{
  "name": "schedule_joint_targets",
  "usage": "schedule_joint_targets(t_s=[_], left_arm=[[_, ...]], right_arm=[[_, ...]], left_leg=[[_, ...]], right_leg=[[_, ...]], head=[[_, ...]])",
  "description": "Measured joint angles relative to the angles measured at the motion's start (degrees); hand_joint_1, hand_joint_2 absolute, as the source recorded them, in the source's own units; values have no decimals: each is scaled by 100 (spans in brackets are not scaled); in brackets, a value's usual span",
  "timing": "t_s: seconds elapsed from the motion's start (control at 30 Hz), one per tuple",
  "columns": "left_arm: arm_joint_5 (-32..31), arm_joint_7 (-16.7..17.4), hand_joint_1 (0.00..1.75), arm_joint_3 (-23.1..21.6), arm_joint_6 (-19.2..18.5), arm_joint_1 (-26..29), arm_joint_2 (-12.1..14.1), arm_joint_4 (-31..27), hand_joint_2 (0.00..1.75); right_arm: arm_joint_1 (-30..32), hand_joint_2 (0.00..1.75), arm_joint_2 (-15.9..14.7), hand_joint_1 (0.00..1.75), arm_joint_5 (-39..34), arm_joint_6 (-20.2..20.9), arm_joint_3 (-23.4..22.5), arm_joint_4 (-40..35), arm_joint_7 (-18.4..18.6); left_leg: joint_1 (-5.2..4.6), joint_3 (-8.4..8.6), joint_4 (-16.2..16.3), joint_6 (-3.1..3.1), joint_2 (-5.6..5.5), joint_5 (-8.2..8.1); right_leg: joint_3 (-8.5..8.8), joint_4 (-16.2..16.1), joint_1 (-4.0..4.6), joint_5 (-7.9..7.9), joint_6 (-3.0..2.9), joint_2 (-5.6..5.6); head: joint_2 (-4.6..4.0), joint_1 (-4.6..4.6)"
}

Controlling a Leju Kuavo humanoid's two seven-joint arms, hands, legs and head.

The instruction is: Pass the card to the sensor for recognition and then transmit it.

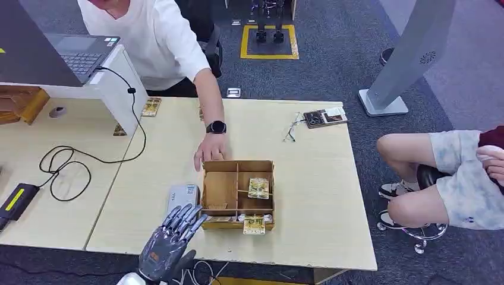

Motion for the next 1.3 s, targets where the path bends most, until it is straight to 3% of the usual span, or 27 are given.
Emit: schedule_joint_targets(t_s=[0.27,0.67,0.7,0.73,0.83,1.03,1.17,1.3], left_arm=[[-39,24,0,0,199,-28,-105,-2,175],[-87,-79,0,-88,67,-153,-144,-20,175],[-66,-131,0,-136,-90,-230,-149,-20,175],[83,-157,0,-444,-643,-564,-144,-17,175],[170,-123,0,-605,-819,-728,-144,-11,175],[173,-120,0,-614,-829,-737,-144,-11,175],[496,2,0,-1060,-1405,-1284,-216,133,175],[632,83,0,-1222,-1482,-1503,-280,223,175]], right_arm=[[0,175,4,0,83,11,-28,-7,0],[-1,175,4,0,101,39,-33,-7,2],[-2,175,4,0,101,59,-33,-9,2],[-1,175,4,0,103,85,-42,-15,2],[-2,175,4,0,111,89,-42,-15,4],[-2,175,4,0,114,90,-41,-15,4],[-8,175,2,0,205,159,-57,-22,11],[-10,175,2,0,212,173,-79,-24,11]], left_leg=[[-1,0,0,0,0,0],[0,0,1,0,0,0],[0,1,1,0,-1,0],[0,0,1,0,0,1],[0,0,1,0,-1,1],[0,0,1,0,-1,1],[0,0,2,0,-1,0],[0,0,2,0,-1,0]], right_leg=[[0,-1,0,0,0,0],[0,0,0,0,0,0],[0,0,0,0,0,0],[1,0,0,1,0,0],[1,0,0,1,0,-1],[1,0,0,1,0,-1],[0,-1,0,1,0,0],[0,0,0,1,0,0]], head=[[0,0],[0,0],[0,0],[0,-2],[0,0],[0,0],[0,-2],[0,0]])
